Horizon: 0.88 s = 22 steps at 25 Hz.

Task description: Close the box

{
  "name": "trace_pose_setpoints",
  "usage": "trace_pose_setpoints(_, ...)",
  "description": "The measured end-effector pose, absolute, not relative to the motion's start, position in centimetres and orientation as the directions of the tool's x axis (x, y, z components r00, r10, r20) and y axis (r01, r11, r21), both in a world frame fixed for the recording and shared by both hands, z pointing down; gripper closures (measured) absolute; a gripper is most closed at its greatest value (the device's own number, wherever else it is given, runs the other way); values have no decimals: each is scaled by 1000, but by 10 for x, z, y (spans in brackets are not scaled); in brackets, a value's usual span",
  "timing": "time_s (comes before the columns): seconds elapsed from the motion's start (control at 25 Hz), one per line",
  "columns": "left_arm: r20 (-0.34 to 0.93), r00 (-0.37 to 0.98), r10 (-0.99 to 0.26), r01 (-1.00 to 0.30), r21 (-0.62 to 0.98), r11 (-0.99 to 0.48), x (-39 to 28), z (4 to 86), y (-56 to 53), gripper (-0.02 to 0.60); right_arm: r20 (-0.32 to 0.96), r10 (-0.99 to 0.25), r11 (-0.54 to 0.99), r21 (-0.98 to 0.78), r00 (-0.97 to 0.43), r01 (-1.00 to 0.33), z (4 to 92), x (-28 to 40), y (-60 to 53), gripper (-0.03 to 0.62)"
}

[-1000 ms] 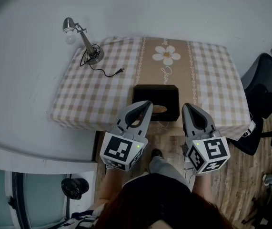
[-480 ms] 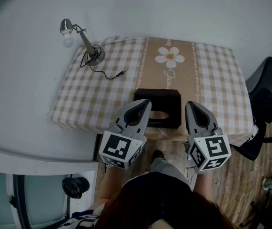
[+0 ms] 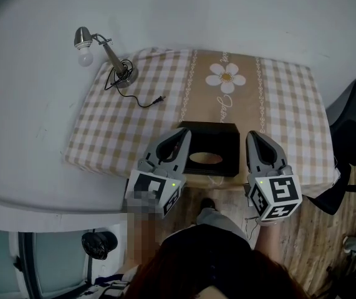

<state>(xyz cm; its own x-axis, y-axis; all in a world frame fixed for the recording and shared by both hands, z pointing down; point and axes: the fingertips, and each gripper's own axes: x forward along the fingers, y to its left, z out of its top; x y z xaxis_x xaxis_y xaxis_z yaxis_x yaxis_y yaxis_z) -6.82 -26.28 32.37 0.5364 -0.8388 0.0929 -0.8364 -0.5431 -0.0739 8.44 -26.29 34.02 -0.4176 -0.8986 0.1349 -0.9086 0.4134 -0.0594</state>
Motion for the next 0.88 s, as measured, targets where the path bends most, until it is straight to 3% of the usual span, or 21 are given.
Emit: trace_pose_setpoints(0.88,166,468,-868,-876,-40,-480,-104,356,-322,555,208,-887,430,53,-411,-901,381,94,-320,577)
